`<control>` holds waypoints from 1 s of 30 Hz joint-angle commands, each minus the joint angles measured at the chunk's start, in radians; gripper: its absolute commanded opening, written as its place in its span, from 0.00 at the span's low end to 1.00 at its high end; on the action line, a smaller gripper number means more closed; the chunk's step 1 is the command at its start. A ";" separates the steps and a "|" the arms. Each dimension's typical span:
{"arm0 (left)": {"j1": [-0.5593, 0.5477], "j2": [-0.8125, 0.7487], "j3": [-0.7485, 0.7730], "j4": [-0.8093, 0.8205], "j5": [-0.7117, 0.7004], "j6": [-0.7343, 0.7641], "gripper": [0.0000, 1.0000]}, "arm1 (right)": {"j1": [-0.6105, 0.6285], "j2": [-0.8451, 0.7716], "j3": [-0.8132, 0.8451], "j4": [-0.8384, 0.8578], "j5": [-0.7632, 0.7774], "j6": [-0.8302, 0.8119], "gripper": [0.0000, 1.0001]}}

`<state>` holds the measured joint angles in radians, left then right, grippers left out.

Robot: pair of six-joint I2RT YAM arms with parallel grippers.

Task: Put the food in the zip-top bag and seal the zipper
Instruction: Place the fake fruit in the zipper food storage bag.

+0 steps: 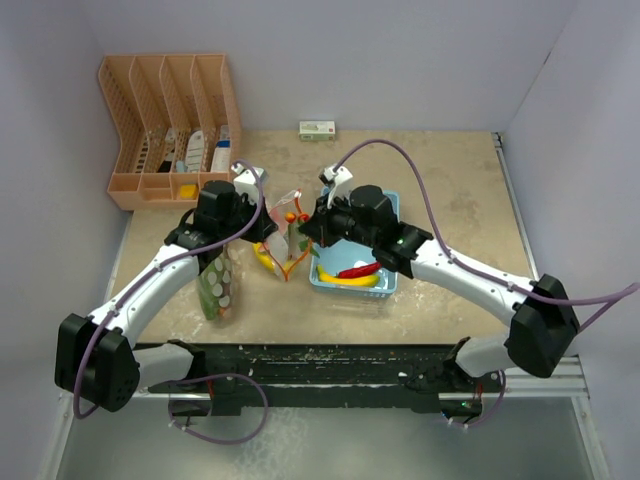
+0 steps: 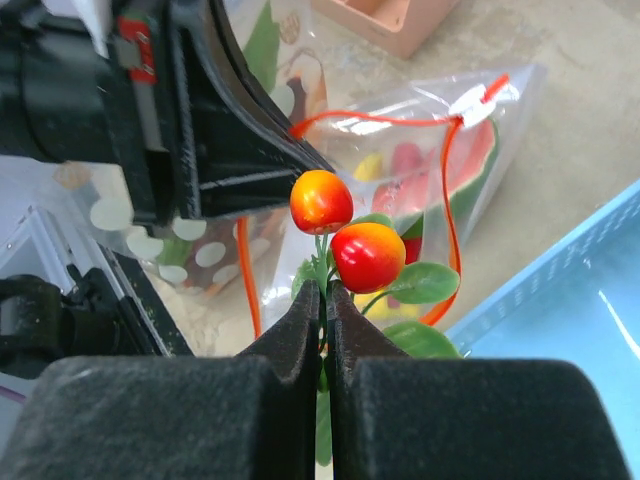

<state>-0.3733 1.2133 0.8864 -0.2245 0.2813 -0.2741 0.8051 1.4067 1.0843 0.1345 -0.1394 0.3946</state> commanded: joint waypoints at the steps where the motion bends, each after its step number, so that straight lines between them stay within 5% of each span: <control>1: 0.003 -0.009 0.028 0.050 0.019 -0.002 0.00 | -0.006 -0.020 -0.044 0.113 -0.045 0.047 0.00; 11: 0.003 -0.012 0.031 0.052 0.033 -0.004 0.00 | 0.002 0.184 0.061 0.170 -0.062 0.081 0.02; 15: 0.003 -0.011 0.028 0.060 0.043 -0.008 0.00 | 0.003 0.209 0.072 0.151 -0.017 0.089 0.45; 17: 0.002 -0.010 0.026 0.059 0.044 -0.007 0.00 | 0.007 0.188 0.063 0.146 0.003 0.079 0.58; 23: 0.003 -0.009 0.027 0.058 0.043 -0.007 0.00 | 0.012 0.055 0.032 0.058 0.070 0.061 0.64; 30: 0.003 -0.015 0.027 0.052 0.047 -0.003 0.00 | 0.011 -0.026 0.054 -0.339 0.308 0.122 0.75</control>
<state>-0.3733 1.2133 0.8864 -0.2245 0.3073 -0.2741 0.8143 1.3914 1.1088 0.0738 -0.0074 0.4744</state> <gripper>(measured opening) 0.006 0.725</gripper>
